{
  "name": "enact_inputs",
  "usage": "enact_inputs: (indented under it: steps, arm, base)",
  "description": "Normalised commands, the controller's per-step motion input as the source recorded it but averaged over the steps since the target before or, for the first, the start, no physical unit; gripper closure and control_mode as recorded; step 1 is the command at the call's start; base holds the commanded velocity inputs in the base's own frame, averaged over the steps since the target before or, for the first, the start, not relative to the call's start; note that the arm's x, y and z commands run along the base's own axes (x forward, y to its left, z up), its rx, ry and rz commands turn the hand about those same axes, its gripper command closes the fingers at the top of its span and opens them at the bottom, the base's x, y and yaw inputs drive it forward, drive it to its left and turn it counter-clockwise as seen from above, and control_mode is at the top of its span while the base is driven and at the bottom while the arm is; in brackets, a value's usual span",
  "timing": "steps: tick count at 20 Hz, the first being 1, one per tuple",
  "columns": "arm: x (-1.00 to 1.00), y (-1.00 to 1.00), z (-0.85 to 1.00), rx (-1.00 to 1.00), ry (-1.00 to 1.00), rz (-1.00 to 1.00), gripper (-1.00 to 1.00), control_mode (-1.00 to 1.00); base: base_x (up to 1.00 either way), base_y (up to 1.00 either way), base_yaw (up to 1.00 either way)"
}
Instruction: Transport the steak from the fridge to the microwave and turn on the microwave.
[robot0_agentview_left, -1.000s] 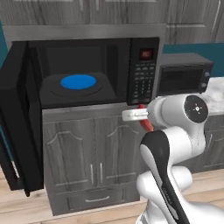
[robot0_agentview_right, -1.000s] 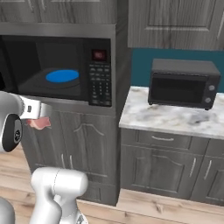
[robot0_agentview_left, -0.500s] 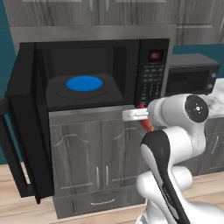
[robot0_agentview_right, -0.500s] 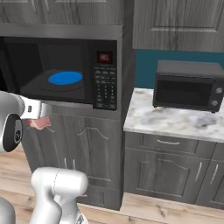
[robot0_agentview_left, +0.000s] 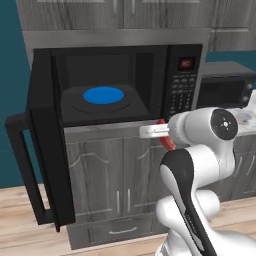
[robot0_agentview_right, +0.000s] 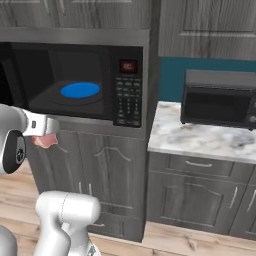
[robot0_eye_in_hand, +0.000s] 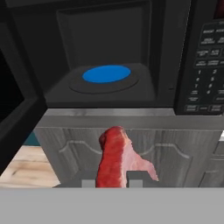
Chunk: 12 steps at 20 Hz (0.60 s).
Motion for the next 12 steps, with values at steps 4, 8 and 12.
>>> enact_inputs:
  steps: [4,8,12]
  arm:
    - [0.0,0.0,0.0,0.0,0.0,0.0,1.0,1.0]
    - [0.0,0.0,0.0,0.0,0.0,0.0,1.0,1.0]
    - [0.0,0.0,0.0,0.0,0.0,0.0,1.0,1.0]
  base:
    - [0.18,0.1,0.07]
    - [0.17,0.12,0.13]
    - [0.24,0.18,0.07]
